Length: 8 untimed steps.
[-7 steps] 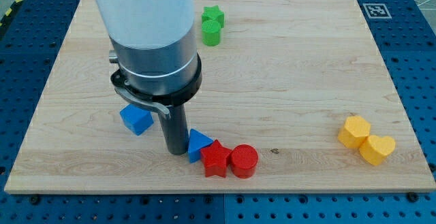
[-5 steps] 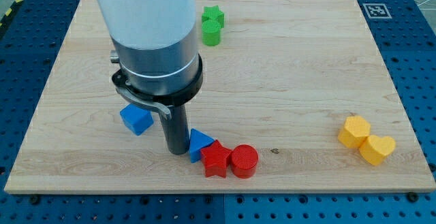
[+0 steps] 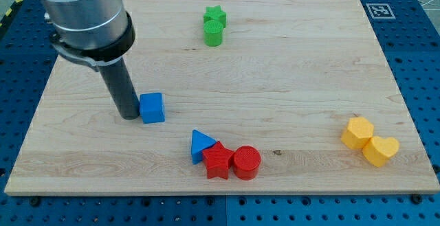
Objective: Move blue cube to the center
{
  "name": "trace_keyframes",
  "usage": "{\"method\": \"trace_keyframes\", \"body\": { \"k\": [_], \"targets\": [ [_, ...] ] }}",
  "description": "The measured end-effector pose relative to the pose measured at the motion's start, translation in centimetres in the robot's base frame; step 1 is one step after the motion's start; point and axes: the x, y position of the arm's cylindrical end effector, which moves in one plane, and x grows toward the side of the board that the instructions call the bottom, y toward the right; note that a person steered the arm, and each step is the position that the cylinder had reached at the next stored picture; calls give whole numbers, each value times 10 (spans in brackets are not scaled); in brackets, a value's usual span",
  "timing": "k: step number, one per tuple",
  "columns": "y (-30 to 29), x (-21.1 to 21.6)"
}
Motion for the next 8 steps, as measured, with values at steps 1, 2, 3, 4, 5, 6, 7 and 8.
{"method": "trace_keyframes", "body": {
  "k": [1,2,3,4,5,6,7,8],
  "targets": [
    [16,-16],
    [5,-15],
    [-22,6],
    [-22,23],
    [17,5],
    [21,5],
    [39,-8],
    [42,-4]
  ]
}}
